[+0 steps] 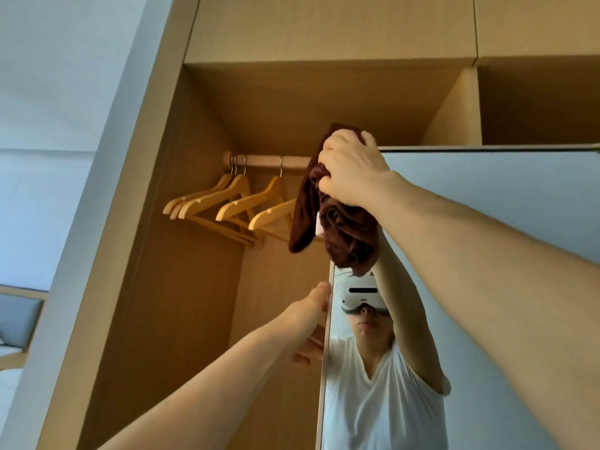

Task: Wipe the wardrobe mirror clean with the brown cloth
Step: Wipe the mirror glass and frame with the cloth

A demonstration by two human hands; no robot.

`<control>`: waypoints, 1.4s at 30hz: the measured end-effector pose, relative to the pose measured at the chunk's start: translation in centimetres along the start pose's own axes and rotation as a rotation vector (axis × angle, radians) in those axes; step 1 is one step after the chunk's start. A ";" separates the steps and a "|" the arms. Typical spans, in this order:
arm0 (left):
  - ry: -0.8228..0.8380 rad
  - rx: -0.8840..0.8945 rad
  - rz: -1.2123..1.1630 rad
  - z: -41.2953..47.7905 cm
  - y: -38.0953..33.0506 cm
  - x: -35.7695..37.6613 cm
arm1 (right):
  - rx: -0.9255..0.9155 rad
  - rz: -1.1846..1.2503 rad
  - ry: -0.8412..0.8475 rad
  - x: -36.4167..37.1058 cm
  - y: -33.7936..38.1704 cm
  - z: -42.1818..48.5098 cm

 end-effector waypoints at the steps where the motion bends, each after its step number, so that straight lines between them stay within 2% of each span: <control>1: -0.017 0.028 -0.019 0.3 -1.1 0.0 | 0.061 0.034 -0.017 -0.4 -0.8 0.4; 3: -0.031 0.077 -0.175 0.8 -3.6 0.0 | 0.153 0.139 0.020 -0.9 -2.6 0.9; 5: -0.055 0.102 -0.235 0.9 -5.6 -0.1 | 0.168 0.213 0.098 -0.9 -3.7 1.1; 16: -0.022 0.051 -0.123 0.4 -6.8 -0.2 | 0.328 0.276 0.023 -1.5 -11.6 -3.3; 18: -0.124 0.158 -0.074 0.0 -8.8 -0.9 | 0.334 0.266 0.043 -1.6 -12.5 -4.0; 20: -0.286 0.389 0.039 -0.7 -12.3 -1.4 | 0.291 0.286 0.055 -1.6 -12.6 -4.3; 23: -0.454 0.769 0.312 -2.0 -18.4 -0.3 | 0.246 0.339 0.043 -1.7 -13.3 -4.9; 25: -0.493 0.930 0.548 -2.4 -21.2 2.0 | 0.262 0.361 0.052 -2.0 -14.4 -5.7; 27: -0.468 0.979 0.707 -2.2 -23.0 4.8 | 0.257 0.380 0.064 -2.3 -15.4 -6.5; 30: -0.409 0.965 0.757 -1.5 -24.0 8.4 | 0.170 0.389 0.046 -2.7 -15.8 -7.6; 35: -0.511 1.097 0.851 -1.6 -23.5 11.0 | 0.089 0.325 -0.078 -2.6 -17.3 -10.2; 38: -0.445 1.150 0.954 -1.5 -23.4 13.4 | 0.164 0.309 -0.110 -2.7 -20.5 -12.2; 42: -0.339 1.116 0.976 -1.5 -25.0 17.9 | 0.291 0.318 -0.020 -2.9 -24.5 -14.9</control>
Point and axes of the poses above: each hand's wrist, its own z-axis towards the middle knuckle, its own x-axis out of the palm, y = z × x, the point moved 5 cm from there along z, towards the middle knuckle, and after that the axes turned 2 degrees about -y, right-handed, at the moved point
